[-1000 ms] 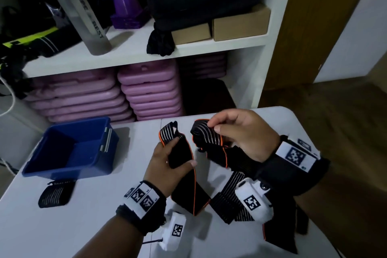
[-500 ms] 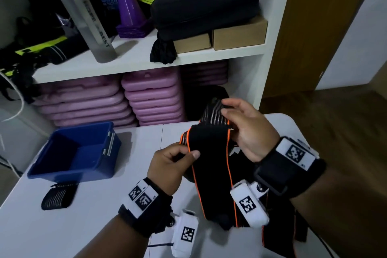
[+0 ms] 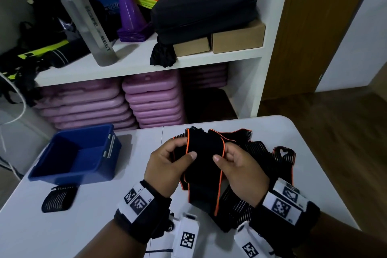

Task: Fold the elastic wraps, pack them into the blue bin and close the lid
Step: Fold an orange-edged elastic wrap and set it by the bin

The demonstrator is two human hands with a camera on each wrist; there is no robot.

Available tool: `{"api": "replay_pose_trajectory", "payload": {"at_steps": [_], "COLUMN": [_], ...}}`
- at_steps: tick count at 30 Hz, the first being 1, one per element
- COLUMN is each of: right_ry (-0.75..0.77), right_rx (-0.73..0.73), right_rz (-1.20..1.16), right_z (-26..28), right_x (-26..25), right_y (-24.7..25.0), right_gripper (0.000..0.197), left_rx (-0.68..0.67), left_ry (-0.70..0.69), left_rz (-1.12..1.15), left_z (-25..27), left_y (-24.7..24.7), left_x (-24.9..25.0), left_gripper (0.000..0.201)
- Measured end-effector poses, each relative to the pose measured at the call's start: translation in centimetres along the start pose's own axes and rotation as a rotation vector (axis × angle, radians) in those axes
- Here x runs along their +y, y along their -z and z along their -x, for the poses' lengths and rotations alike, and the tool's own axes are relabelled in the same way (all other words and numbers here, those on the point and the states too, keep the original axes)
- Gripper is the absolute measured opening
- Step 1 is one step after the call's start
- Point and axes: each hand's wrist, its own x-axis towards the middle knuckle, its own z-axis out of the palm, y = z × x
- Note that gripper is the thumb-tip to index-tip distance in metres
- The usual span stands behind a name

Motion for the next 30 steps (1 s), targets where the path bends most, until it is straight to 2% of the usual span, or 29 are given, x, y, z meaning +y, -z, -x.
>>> {"api": "replay_pose_trajectory", "payload": {"at_steps": [4,10,12,16,17,19,21,23,25,27,30], "right_ry": [0.058,0.021,-0.016,-0.098,-0.104,-0.050,0.001,0.028,0.041,0.024,-0.038], "right_rx": [-0.059,-0.223,-0.219,-0.234,-0.225,-0.114,0.012,0.033,-0.019,-0.017,0.023], "right_rz": [0.110,0.184,0.157,-0.019,-0.044,0.037,0.123,0.118,0.086,0.004,-0.297], "right_z": [0.7,1.6,1.7,2.1,2.1,1.8,1.5,1.1,1.0,0.7,0.0], "right_x": [-0.3,-0.5,-0.1,0.2,0.2,0.5,0.3,-0.2,-0.9,-1.2,-1.6], "right_y": [0.1,0.1,0.0,-0.6,-0.7,-0.6,-0.4,-0.5,-1.0,-1.5,-2.1], "right_gripper": [0.027,0.034,0.030,0.025,0.025,0.017,0.026,0.034,0.024,0.020,0.023], "left_rx": [-0.073,-0.086,-0.062,-0.075,-0.078,-0.075,-0.100,-0.144,-0.166,-0.157,-0.133], "left_ry": [-0.002,0.015,0.002,-0.008,-0.010,-0.024,-0.050,-0.066,-0.090,-0.155,-0.201], "left_rz": [0.110,0.118,0.095,0.105,0.105,0.088,0.065,0.053,0.018,-0.026,-0.075], "left_z": [-0.4,-0.3,-0.2,-0.3,-0.4,-0.3,-0.1,0.1,0.2,0.1,-0.1], "left_y": [0.0,0.0,-0.1,-0.1,-0.1,-0.2,-0.6,-1.2,-1.7,-1.9,-1.9], "left_x": [0.7,0.8,0.8,1.1,1.1,1.1,1.4,1.6,1.7,1.8,1.2], "left_gripper": [0.038,0.033,0.028,0.032,0.033,0.037,0.043,0.049,0.055,0.062,0.078]}}
